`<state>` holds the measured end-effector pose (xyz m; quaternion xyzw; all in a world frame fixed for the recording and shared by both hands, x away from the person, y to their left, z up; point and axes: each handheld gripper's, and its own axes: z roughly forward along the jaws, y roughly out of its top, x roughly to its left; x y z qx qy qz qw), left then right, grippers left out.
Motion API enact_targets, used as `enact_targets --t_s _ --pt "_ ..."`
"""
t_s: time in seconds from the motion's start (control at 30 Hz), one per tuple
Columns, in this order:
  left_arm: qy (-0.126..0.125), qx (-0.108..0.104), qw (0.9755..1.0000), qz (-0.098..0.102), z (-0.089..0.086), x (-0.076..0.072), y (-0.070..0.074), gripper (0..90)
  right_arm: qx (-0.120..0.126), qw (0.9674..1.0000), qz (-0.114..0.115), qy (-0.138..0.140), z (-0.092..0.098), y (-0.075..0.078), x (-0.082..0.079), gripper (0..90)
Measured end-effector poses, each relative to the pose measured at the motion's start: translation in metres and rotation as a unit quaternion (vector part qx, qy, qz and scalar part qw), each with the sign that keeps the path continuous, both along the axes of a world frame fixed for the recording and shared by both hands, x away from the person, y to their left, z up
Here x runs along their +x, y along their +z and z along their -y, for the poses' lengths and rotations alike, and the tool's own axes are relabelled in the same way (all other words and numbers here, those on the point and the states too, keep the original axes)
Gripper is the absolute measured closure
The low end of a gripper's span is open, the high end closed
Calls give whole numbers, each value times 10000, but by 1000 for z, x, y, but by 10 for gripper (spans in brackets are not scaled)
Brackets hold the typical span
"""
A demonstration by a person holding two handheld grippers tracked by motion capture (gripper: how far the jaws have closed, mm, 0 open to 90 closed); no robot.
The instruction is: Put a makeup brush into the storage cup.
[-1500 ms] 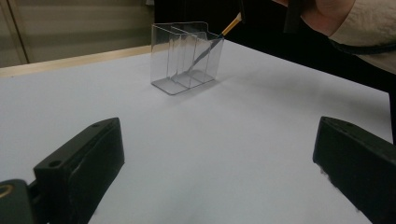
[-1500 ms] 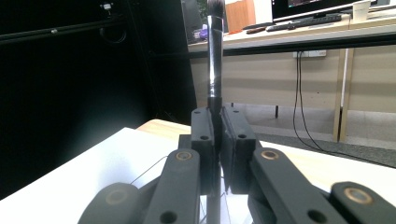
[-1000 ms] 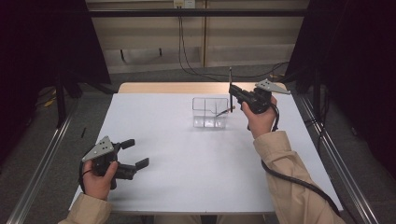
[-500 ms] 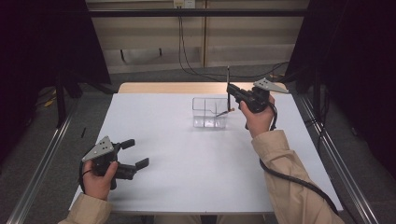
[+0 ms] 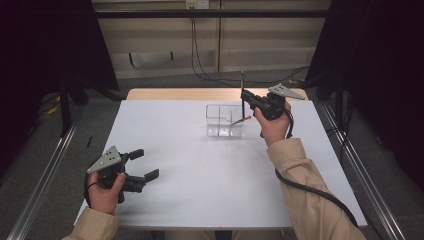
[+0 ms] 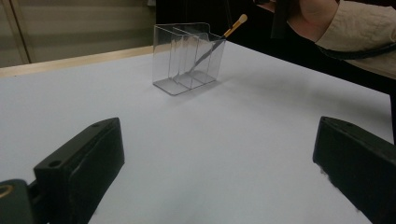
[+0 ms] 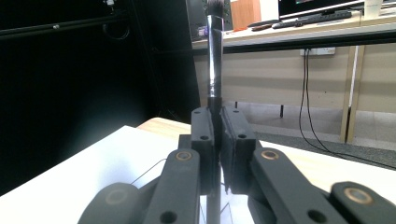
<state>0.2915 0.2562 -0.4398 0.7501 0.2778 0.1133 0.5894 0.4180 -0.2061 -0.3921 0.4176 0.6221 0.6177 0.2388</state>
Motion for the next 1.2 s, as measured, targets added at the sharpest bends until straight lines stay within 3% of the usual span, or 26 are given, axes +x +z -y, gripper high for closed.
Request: enact_targets --t_s 1.2 --pt "-10 -28 10000 21 0 -1 2 21 -168 9998 -68 0 -4 -7 7 840"
